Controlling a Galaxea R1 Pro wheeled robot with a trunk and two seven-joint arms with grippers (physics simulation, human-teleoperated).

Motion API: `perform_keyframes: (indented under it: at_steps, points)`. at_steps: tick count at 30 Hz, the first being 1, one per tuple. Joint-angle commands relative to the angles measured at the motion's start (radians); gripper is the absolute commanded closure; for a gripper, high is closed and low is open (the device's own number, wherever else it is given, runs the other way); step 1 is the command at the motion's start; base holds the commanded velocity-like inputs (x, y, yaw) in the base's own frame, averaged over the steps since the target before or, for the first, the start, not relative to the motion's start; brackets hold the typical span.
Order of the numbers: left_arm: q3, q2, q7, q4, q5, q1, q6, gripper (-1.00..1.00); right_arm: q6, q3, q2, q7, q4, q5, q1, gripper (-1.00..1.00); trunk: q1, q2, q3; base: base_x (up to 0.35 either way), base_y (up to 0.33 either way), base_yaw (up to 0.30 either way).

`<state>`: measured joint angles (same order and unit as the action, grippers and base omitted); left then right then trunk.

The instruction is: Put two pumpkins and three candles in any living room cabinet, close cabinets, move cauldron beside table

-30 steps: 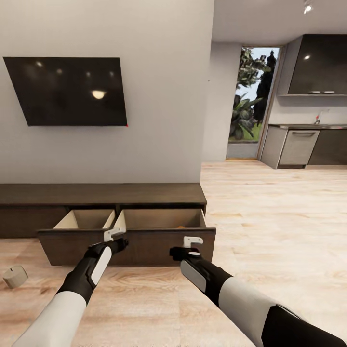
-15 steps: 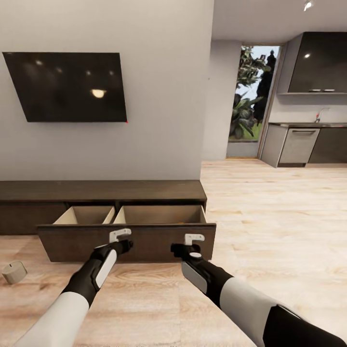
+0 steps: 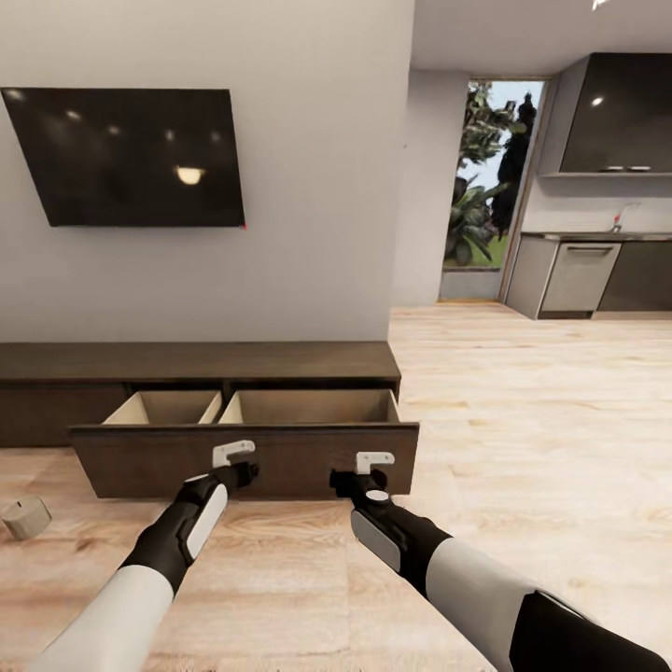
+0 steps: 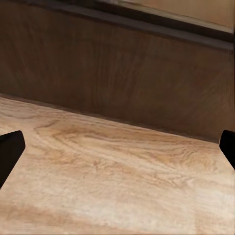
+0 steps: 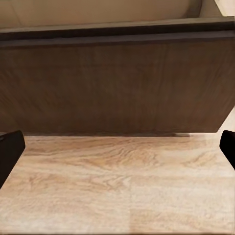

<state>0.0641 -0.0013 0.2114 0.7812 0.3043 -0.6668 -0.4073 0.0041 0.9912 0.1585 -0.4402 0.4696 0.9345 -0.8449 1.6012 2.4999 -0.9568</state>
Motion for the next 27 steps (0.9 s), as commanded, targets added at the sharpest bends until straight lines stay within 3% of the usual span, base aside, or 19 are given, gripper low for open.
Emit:
perform_keyframes:
  at_steps: [1, 27]
  points:
    - [0.01, 0.0, 0.009, -0.003, 0.013, 0.0, 0.013, -1.0, 0.0, 0.009, -0.001, -0.008, 0.001, 0.006, -0.002, -1.0, 0.0, 0.001, -0.005, 0.0, 0.0, 0.0]
    - [0.023, 0.003, 0.009, -0.036, 0.009, 0.0, 0.036, -1.0, -0.063, 0.021, 0.0, -0.008, -0.002, 0.007, -0.001, -1.0, 0.012, 0.007, -0.106, 0.0, 0.0, 0.0]
